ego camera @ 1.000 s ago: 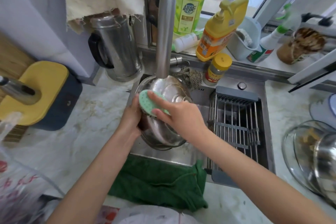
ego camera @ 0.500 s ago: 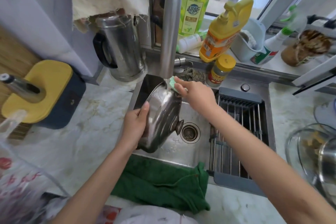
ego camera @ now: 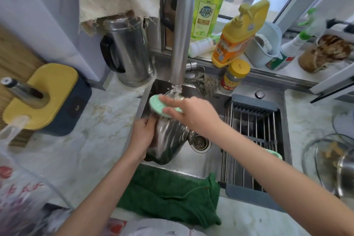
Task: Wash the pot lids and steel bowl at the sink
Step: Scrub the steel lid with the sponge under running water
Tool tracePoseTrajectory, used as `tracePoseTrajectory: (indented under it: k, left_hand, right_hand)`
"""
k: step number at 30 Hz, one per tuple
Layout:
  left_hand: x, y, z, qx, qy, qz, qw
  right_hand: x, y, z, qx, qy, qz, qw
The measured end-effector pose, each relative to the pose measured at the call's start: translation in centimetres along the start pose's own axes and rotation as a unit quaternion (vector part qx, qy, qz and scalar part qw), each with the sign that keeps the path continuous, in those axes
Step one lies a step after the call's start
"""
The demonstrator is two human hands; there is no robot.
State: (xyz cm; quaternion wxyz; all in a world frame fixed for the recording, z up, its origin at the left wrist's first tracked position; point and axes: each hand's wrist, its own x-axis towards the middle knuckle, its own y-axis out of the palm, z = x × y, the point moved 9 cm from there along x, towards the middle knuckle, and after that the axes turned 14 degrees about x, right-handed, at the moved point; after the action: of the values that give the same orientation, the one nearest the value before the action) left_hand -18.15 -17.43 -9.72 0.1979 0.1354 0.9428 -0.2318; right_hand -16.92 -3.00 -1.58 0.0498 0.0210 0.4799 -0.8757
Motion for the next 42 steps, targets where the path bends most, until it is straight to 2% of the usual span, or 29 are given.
tracePoseTrajectory:
  k: [2, 5, 8, 10, 11, 12, 14, 15, 17, 19, 22, 25, 26, 29, 32, 35, 37, 40, 42]
  left_hand:
    - [0.2, 0.1, 0.0, 0.0, 0.013, 0.005, 1.0]
    - [-0.1, 0.1, 0.3, 0.006, 0.025, 0.024, 0.999]
    - [-0.5, 0.3, 1.5, -0.019, -0.006, 0.042, 0.999]
    - [-0.3, 0.3, 2.2, -0.051, -0.028, 0.043, 0.997]
    - [-0.2, 0.2, 2.4, -0.071, -0.038, 0.039, 0.996]
    - [0.0, 0.1, 2.5, -0.095, -0.052, 0.032, 0.994]
    - [1.1, 0.1, 3.4, -0.153, -0.089, 0.03, 0.984]
    - [1.6, 0.3, 3.6, -0.183, -0.103, 0.039, 0.977]
    - [2.1, 1.0, 4.0, -0.226, -0.131, 0.063, 0.963]
    - [2.5, 1.8, 4.1, -0.26, -0.152, 0.091, 0.949]
    - [3.5, 2.9, 4.2, -0.276, -0.17, 0.131, 0.937]
    - [4.3, 4.0, 3.4, -0.26, -0.173, 0.172, 0.934]
    - [4.4, 4.4, 2.9, -0.241, -0.175, 0.181, 0.937]
    - [5.4, 5.3, 1.6, -0.213, -0.173, 0.188, 0.943]
    - [6.4, 5.9, -0.1, -0.205, -0.144, 0.172, 0.953]
    - [6.6, 7.5, -1.4, -0.233, -0.129, 0.134, 0.955]
    - [5.3, 9.0, -1.8, -0.166, -0.067, 0.088, 0.98]
    - [2.0, 9.4, -3.9, -0.041, 0.058, 0.014, 0.997]
    - [4.0, 8.8, -3.3, -0.092, 0.023, 0.001, 0.995]
  right_hand:
    - [-0.3, 0.2, -0.4, 0.006, 0.008, -0.007, 1.0]
    - [1.3, 0.3, -9.3, 0.057, 0.145, -0.036, 0.987]
    - [-0.4, 3.1, -16.6, 0.081, 0.224, 0.064, 0.969]
    - [-2.2, 4.6, -18.7, 0.146, 0.258, 0.085, 0.951]
    - [-3.2, 5.0, -19.4, 0.218, 0.291, 0.065, 0.929]
    - [-4.3, 5.6, -20.1, 0.303, 0.339, 0.039, 0.89]
    - [-6.4, 7.1, -21.2, 0.451, 0.415, 0.0, 0.79]
    - [-7.0, 7.8, -21.3, 0.513, 0.424, -0.021, 0.746]
    - [-7.9, 8.8, -21.2, 0.597, 0.422, -0.062, 0.679]
    - [-8.5, 9.1, -20.7, 0.618, 0.422, -0.084, 0.658]
    - [-9.4, 9.3, -19.2, 0.632, 0.412, -0.074, 0.652]
    - [-10.3, 9.6, -18.2, 0.704, 0.387, -0.086, 0.59]
    - [-10.7, 9.5, -18.1, 0.714, 0.383, -0.094, 0.579]
    - [-11.0, 8.8, -17.1, 0.763, 0.352, -0.144, 0.523]
    - [-10.9, 7.3, -16.8, 0.782, 0.323, -0.236, 0.479]
    - [-11.5, 5.9, -17.3, 0.758, 0.343, -0.347, 0.433]
    - [-12.0, 5.0, -17.7, 0.74, 0.35, -0.407, 0.406]
    - [-11.9, 4.6, -18.0, 0.743, 0.343, -0.441, 0.369]
    - [-11.9, 5.0, -17.9, 0.754, 0.339, -0.437, 0.354]
